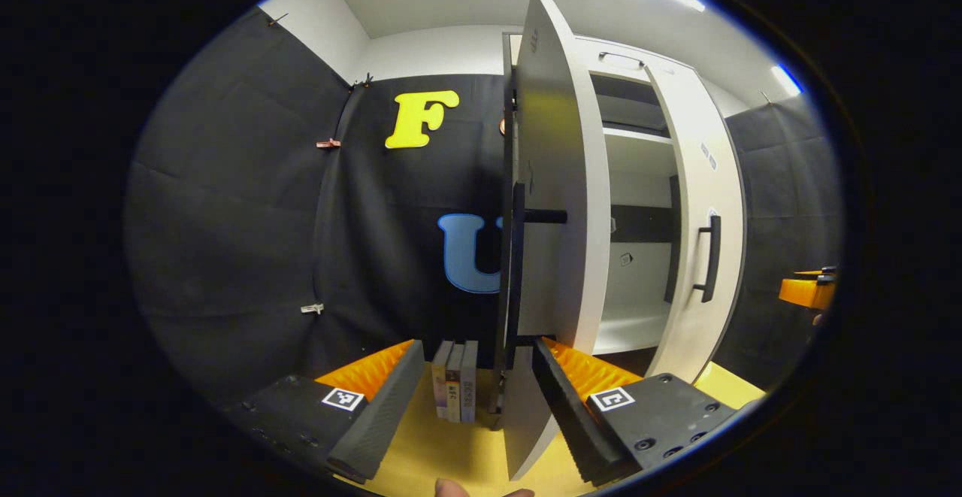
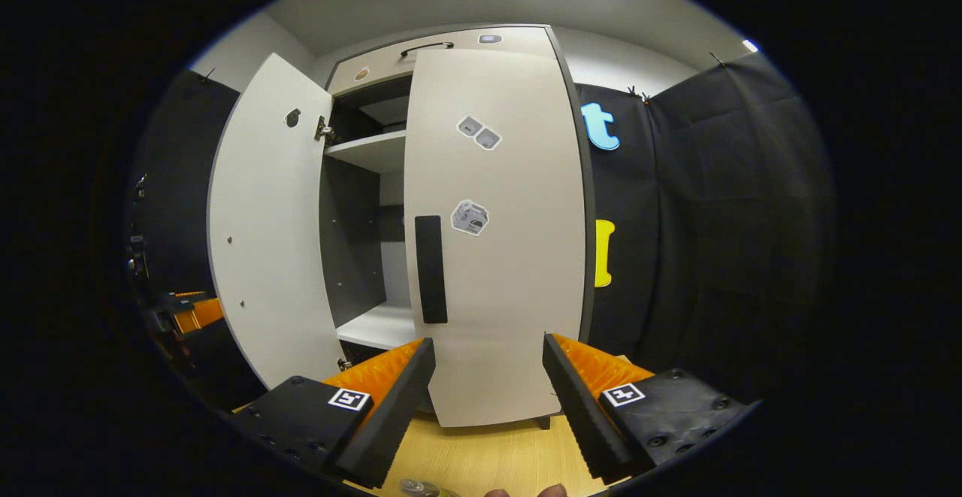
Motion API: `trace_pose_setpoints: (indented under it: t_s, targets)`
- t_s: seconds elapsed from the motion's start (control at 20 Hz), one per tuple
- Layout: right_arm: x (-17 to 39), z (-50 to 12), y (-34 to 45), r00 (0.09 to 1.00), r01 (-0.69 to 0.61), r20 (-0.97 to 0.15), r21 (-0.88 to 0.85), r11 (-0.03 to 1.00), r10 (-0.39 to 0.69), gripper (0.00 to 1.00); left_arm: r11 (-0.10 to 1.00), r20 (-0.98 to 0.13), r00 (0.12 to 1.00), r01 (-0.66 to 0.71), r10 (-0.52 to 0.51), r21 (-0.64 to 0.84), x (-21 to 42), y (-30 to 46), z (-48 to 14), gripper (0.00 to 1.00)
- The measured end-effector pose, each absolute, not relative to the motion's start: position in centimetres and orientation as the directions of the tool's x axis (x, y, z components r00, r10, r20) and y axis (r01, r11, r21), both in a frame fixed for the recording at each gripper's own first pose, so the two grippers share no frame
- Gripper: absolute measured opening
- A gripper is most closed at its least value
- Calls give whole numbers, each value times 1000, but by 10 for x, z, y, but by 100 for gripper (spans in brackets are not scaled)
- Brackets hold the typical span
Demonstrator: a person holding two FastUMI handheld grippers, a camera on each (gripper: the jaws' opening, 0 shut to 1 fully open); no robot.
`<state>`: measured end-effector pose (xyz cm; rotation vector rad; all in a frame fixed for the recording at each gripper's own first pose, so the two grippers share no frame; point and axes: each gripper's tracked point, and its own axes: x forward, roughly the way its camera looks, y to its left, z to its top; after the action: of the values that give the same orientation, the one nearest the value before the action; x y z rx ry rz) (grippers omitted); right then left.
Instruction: Grasp the bottle in the cabinet with the left hand and place it on the coaster, then close the right door with the right hand and the left door with the left hand.
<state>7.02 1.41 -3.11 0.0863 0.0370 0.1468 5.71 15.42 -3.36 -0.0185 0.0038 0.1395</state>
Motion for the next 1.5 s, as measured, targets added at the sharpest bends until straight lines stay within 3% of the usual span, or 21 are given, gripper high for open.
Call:
trace_pose_setpoints:
  t_s: [0.95, 1.2, 1.3, 1.45, 1.5]
  targets:
    - [57, -30, -74, 999, -39, -22, 130, 991, 42, 98, 997, 15, 999, 45, -44, -55, 127, 7, -20, 94]
    - [53, -33, -86, 999, -29, -29, 126, 992, 33, 98, 999, -5, 999, 38, -39, -38, 141, -6, -25, 89]
    - [53, -36, -88, 999, -31, -35, 128, 991, 36, 98, 998, -10, 999, 34, -34, -47, 150, -12, -27, 94]
    - [53, -35, -89, 998, -37, -37, 128, 991, 42, 98, 999, -17, 1000, 23, -23, -41, 164, -20, -30, 89]
    - [53, -36, -88, 998, -41, -38, 129, 991, 46, 98, 999, -19, 1000, 19, -20, -36, 169, -22, -30, 93]
